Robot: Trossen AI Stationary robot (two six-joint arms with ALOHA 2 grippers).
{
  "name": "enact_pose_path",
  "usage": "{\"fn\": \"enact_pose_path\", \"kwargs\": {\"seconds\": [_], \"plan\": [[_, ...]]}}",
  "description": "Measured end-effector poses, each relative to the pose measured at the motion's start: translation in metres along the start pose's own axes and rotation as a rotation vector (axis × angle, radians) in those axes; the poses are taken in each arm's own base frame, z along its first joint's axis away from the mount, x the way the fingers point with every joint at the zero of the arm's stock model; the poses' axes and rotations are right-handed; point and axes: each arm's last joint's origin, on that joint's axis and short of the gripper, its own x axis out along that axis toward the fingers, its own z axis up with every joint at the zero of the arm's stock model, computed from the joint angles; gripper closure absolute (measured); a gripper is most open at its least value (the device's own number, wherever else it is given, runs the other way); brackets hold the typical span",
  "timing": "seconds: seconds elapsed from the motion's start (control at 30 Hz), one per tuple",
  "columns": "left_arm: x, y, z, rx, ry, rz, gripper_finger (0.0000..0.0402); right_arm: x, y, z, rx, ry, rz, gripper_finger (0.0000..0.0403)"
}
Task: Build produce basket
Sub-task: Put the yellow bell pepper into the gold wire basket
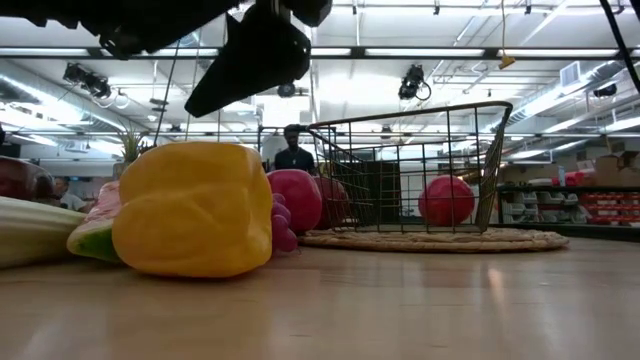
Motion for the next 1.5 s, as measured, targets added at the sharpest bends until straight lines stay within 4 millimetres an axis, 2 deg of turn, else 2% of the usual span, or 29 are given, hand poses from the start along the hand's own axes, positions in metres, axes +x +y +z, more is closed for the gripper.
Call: {"fn": "enact_pose_path", "kwargs": {"seconds": [0.4, 0.93, 1.27, 1.5], "plan": [[0.0, 0.0, -0.001, 0.002, 0.009, 0.001, 0.0308, 0.006, -0.006, -0.004, 0.041, -0.005, -0.012, 0.0004], [0.0, 0.0, -0.001, 0.002, 0.008, 0.001, 0.0308, 0.041, -0.014, -0.061, 0.078, 0.058, -0.033, 0.0008], [0.0, 0.0, -0.001, 0.002, 0.008, 0.001, 0.0308, 0.047, -0.024, -0.062, 0.107, 0.041, 0.022, 0.005], [0.0, 0.0, -0.001, 0.002, 0.008, 0.001, 0.0308, 0.042, -0.025, -0.051, 0.139, 0.064, 0.074, 0.0077]]}}
